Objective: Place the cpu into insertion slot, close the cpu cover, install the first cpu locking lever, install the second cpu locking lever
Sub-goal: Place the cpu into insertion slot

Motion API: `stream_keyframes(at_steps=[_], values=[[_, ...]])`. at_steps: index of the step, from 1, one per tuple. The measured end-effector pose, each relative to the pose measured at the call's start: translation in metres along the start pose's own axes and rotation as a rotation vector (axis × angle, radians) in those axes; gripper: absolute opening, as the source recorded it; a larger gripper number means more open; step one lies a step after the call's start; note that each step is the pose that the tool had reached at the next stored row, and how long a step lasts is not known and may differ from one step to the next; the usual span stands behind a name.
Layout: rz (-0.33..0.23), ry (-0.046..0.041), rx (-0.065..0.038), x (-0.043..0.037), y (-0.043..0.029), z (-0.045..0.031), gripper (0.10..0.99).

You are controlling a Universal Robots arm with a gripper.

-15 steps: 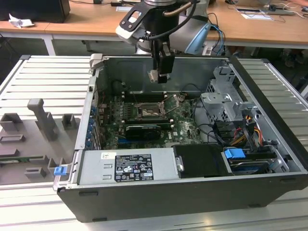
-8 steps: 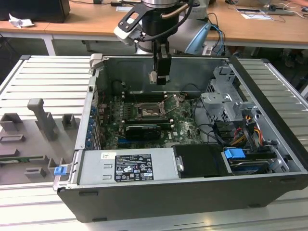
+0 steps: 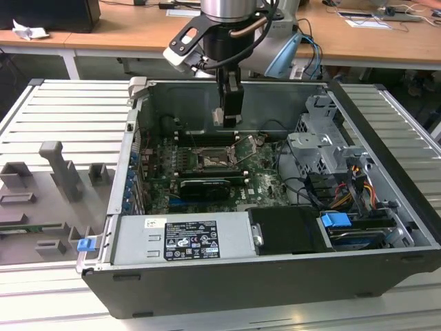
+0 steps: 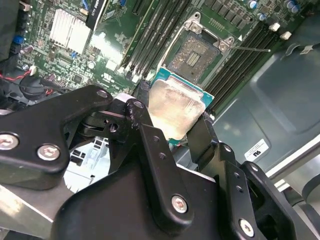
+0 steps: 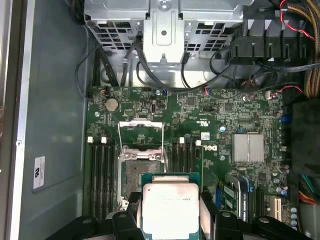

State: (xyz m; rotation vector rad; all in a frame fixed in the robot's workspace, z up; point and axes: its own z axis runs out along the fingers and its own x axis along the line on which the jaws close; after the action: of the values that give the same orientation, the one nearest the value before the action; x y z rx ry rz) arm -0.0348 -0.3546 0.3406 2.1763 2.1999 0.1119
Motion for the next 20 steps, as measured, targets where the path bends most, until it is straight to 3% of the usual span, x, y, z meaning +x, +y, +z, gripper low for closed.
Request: stream_keyframes(at_steps=[9, 11, 14, 20], values=[[-0.004, -0.0003, -0.001, 0.0003, -0.0004, 0.0052, 0.541], [-0.04, 0.0023, 0.0, 0.0011, -0.001, 0.0126, 0.541], [-0.031, 0.0011, 0.0, 0.0047, -0.0019, 0.0236, 0.541], [-0.026, 0.0005, 0.0, 0.0046, -0.0028, 0.0339, 0.541]])
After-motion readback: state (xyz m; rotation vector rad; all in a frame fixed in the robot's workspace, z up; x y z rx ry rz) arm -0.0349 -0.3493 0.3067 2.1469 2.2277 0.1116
